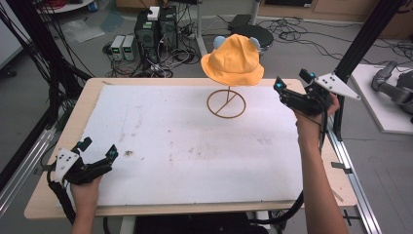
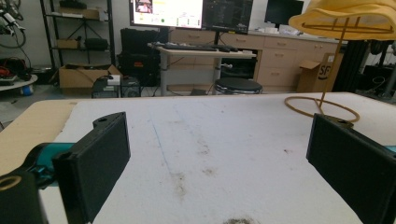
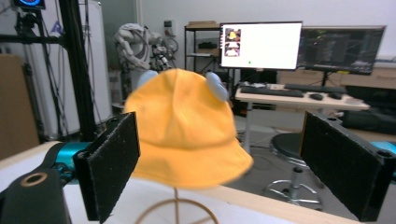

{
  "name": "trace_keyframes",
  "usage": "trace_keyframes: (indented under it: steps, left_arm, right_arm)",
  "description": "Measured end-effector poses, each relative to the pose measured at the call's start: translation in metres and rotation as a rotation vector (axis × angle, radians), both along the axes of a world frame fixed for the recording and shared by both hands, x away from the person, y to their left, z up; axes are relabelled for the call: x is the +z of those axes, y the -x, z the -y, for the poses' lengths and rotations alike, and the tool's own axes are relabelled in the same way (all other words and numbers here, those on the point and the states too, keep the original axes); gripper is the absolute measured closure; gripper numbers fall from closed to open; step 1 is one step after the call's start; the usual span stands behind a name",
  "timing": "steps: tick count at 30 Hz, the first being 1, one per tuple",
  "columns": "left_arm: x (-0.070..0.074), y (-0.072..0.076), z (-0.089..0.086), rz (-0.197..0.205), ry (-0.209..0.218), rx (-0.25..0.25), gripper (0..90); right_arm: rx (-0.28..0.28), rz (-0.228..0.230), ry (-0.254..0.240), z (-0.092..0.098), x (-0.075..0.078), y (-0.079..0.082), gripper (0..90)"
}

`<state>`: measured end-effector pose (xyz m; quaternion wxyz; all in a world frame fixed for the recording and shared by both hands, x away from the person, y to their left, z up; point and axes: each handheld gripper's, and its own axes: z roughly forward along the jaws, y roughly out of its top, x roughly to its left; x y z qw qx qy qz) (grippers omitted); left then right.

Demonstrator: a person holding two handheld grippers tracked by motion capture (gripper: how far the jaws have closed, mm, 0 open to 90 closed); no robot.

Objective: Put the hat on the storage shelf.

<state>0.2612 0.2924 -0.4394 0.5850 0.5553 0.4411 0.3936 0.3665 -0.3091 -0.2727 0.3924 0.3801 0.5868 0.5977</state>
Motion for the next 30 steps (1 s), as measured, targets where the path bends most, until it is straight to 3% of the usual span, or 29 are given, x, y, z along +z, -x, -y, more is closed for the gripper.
trace_keyframes:
  steps: [3, 5, 9, 11, 12, 13, 14, 18, 21, 30]
  left_arm:
    - [0.000, -0.001, 0.002, 0.004, 0.002, 0.002, 6.6]
    - [0.001, -0.002, 0.003, 0.003, -0.003, 0.002, 6.6]
    - [0.001, -0.003, 0.004, 0.006, -0.003, -0.002, 6.6]
    - [0.001, -0.003, 0.005, 0.006, -0.005, -0.001, 6.6]
    - [0.001, -0.003, 0.004, 0.004, -0.008, -0.001, 6.6]
    - [0.000, -0.003, 0.004, 0.004, -0.010, 0.000, 6.6]
    - [0.000, -0.003, 0.004, 0.005, -0.006, 0.004, 6.6]
    - [0.000, -0.001, 0.002, 0.002, -0.009, 0.013, 6.6]
    - [0.000, 0.000, 0.001, 0.002, -0.014, 0.017, 6.6]
    - [-0.002, 0.000, 0.002, 0.003, -0.017, 0.019, 6.6]
  right_arm:
    - [-0.017, 0.009, 0.013, 0.013, -0.018, 0.019, 12.3]
    - [-0.028, 0.008, 0.027, 0.015, -0.023, 0.023, 12.3]
    - [-0.052, -0.001, 0.047, 0.025, -0.050, 0.041, 12.3]
    - [-0.050, 0.004, 0.038, 0.028, -0.056, 0.044, 12.3]
    - [-0.040, -0.006, 0.002, 0.033, -0.070, 0.050, 12.3]
    - [-0.045, -0.013, -0.004, 0.035, -0.077, 0.053, 12.3]
    - [-0.045, -0.013, -0.004, 0.035, -0.077, 0.053, 12.3]
    - [-0.068, 0.001, 0.010, 0.044, -0.106, 0.066, 12.3]
    - [-0.063, 0.006, 0.028, 0.044, -0.117, 0.068, 12.3]
    - [-0.027, 0.007, 0.066, 0.032, -0.128, 0.067, 12.3]
